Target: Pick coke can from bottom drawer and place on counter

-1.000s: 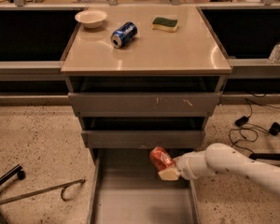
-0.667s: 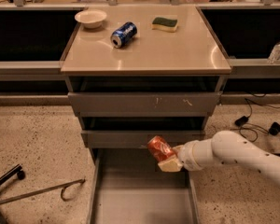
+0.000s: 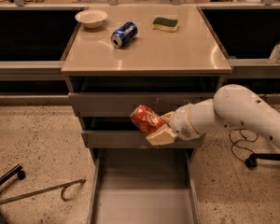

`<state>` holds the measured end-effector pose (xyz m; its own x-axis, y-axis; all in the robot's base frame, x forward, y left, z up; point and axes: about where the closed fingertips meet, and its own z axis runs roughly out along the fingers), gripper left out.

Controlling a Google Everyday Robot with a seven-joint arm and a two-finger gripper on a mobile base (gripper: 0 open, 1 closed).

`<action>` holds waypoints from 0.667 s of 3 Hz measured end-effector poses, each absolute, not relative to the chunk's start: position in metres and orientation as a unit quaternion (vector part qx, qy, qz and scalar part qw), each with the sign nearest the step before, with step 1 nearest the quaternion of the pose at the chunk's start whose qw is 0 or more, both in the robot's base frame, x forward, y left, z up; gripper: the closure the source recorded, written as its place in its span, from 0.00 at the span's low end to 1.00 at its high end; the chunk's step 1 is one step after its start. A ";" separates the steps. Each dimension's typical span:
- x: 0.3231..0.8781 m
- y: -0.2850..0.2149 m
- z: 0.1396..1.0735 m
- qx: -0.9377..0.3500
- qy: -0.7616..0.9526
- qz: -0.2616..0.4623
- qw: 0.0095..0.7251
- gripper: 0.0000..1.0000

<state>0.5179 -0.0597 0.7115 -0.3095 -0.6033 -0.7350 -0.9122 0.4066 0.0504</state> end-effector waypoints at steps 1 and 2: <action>0.518 -0.060 0.712 -0.490 0.773 0.238 0.324 1.00; 0.528 -0.061 0.748 -0.500 0.767 0.215 0.339 1.00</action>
Offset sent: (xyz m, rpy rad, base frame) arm 0.0409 -0.0101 0.1538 -0.1024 -0.2273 -0.0064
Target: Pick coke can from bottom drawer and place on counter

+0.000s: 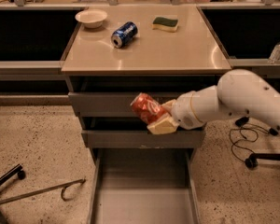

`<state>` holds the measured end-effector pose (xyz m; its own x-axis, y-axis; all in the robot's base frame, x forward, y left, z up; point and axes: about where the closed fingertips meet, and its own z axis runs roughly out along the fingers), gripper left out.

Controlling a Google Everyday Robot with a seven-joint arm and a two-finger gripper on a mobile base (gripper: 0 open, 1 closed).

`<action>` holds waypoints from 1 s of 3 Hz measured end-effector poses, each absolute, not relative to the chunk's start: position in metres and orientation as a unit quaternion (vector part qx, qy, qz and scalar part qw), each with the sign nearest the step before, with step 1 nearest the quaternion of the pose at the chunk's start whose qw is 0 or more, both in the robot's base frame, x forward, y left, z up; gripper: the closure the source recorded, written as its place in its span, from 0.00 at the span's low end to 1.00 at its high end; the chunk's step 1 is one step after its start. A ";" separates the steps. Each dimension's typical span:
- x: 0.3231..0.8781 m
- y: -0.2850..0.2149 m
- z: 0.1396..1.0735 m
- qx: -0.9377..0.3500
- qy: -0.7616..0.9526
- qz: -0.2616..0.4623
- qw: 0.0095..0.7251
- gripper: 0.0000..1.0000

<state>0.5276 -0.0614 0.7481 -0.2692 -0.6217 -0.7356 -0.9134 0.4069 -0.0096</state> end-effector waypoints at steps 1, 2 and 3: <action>0.553 -0.065 0.833 -0.517 0.751 0.171 0.374 1.00; 0.586 -0.078 0.912 -0.512 0.736 0.135 0.422 1.00; 0.622 -0.092 0.954 -0.473 0.736 0.108 0.472 1.00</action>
Offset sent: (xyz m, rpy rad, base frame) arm 0.1088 -0.0437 0.2809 -0.0184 -0.4123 -0.1199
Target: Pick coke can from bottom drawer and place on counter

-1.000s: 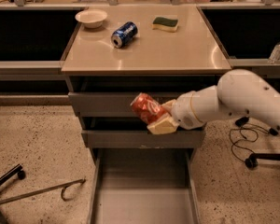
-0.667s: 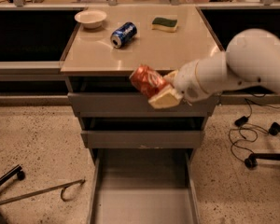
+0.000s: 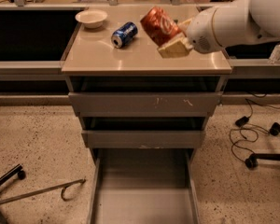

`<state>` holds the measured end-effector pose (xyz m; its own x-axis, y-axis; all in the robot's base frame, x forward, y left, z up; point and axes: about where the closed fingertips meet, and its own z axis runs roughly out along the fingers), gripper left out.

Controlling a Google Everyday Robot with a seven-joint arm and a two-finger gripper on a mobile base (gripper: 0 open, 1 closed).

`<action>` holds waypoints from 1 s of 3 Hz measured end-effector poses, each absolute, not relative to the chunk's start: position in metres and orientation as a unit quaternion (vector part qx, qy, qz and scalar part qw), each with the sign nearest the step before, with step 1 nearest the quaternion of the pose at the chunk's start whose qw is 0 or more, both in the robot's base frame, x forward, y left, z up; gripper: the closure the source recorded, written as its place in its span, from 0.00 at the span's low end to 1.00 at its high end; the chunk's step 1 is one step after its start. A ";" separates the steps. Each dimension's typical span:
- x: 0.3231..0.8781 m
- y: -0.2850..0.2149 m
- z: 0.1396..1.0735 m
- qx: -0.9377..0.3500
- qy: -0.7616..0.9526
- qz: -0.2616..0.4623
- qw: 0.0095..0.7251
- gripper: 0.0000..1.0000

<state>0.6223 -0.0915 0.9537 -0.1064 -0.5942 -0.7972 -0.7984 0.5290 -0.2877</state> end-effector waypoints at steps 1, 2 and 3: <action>0.676 -0.089 0.971 -0.425 0.744 0.080 0.510 1.00; 0.676 -0.089 0.971 -0.425 0.744 0.080 0.510 1.00; 0.715 -0.095 0.984 -0.415 0.738 0.051 0.531 1.00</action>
Offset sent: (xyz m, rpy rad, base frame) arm 0.0398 -0.0074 0.0157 0.0294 -0.0598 -0.0925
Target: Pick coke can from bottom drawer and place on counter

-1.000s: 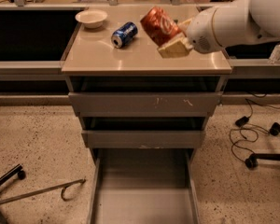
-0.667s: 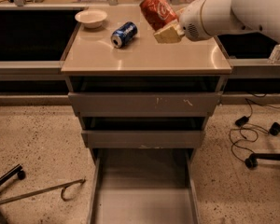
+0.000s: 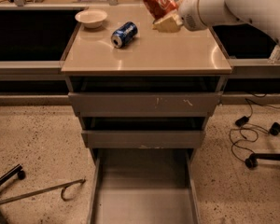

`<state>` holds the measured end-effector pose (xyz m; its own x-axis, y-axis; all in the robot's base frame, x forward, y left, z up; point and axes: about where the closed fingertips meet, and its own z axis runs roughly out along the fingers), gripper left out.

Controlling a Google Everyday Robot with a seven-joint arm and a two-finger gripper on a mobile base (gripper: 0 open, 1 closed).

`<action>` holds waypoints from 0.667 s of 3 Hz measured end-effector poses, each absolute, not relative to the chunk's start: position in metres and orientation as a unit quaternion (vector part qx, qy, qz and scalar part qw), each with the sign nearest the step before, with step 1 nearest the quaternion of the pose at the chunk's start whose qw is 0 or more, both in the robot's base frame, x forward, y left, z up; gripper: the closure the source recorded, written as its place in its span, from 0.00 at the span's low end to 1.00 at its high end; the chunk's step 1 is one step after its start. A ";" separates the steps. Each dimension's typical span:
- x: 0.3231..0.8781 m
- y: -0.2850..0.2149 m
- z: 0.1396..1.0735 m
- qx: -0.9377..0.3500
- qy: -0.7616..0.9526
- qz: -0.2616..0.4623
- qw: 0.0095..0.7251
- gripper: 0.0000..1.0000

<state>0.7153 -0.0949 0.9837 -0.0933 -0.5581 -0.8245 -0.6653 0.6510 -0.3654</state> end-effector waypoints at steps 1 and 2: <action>0.776 -0.110 0.991 -0.376 0.739 0.013 0.559 1.00; 0.812 -0.131 0.980 -0.336 0.764 -0.002 0.550 1.00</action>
Offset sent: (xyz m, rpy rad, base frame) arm 0.1348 -0.0693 -0.0250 0.0229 0.0426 -0.3220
